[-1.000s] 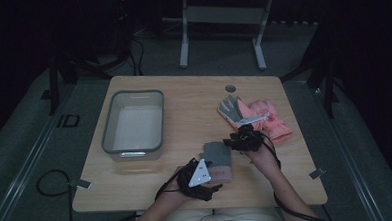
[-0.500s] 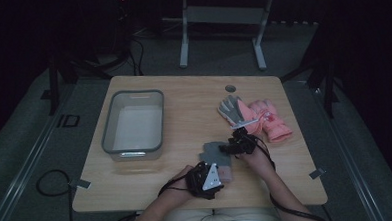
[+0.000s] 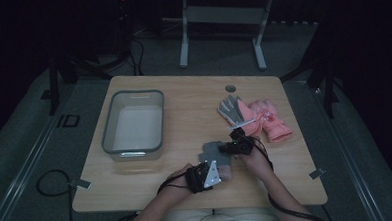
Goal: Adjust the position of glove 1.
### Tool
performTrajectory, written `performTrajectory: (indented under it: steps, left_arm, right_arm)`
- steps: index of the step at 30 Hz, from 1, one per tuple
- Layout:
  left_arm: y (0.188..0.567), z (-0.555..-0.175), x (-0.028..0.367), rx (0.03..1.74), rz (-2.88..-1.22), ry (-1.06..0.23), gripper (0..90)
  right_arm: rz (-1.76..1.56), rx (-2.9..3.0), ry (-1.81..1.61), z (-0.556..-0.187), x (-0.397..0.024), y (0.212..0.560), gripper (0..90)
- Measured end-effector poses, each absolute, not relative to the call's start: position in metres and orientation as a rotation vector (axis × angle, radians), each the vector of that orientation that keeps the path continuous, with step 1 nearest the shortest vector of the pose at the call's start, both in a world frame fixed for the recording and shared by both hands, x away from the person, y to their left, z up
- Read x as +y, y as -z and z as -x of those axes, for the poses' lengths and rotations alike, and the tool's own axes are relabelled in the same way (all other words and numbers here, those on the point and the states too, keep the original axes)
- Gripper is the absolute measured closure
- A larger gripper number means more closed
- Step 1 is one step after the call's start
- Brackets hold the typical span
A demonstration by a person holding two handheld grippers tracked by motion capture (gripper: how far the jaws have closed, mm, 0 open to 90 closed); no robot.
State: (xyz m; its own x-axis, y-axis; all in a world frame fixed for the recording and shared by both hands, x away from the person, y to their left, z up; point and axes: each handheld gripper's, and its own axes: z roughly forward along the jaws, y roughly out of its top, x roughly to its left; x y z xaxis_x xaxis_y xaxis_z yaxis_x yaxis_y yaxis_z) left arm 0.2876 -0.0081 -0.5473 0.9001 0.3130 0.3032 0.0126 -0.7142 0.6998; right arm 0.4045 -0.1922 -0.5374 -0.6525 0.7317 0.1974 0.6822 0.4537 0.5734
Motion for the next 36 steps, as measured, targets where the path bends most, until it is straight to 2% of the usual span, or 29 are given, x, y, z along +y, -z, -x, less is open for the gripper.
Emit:
performTrajectory:
  steps: [6, 11, 23, 36]
  left_arm:
    - [0.534, -0.295, 0.003, 0.264, -2.327, -0.454, 69.7]
    - [0.521, -0.298, 0.012, 0.256, -2.337, -0.442, 70.0]
    - [0.487, -0.305, 0.032, 0.261, -2.353, -0.531, 70.5]
    - [0.444, -0.319, 0.073, 0.288, -2.385, -0.644, 70.6]
  right_arm:
    - [-1.230, 2.619, -1.032, -0.400, -0.187, 0.525, 75.6]
    - [-1.171, 2.621, -1.124, -0.394, -0.184, 0.506, 75.7]
    - [-1.070, 2.570, -1.283, -0.390, -0.176, 0.463, 76.0]
    - [-0.966, 2.553, -1.332, -0.415, -0.128, 0.423, 76.0]
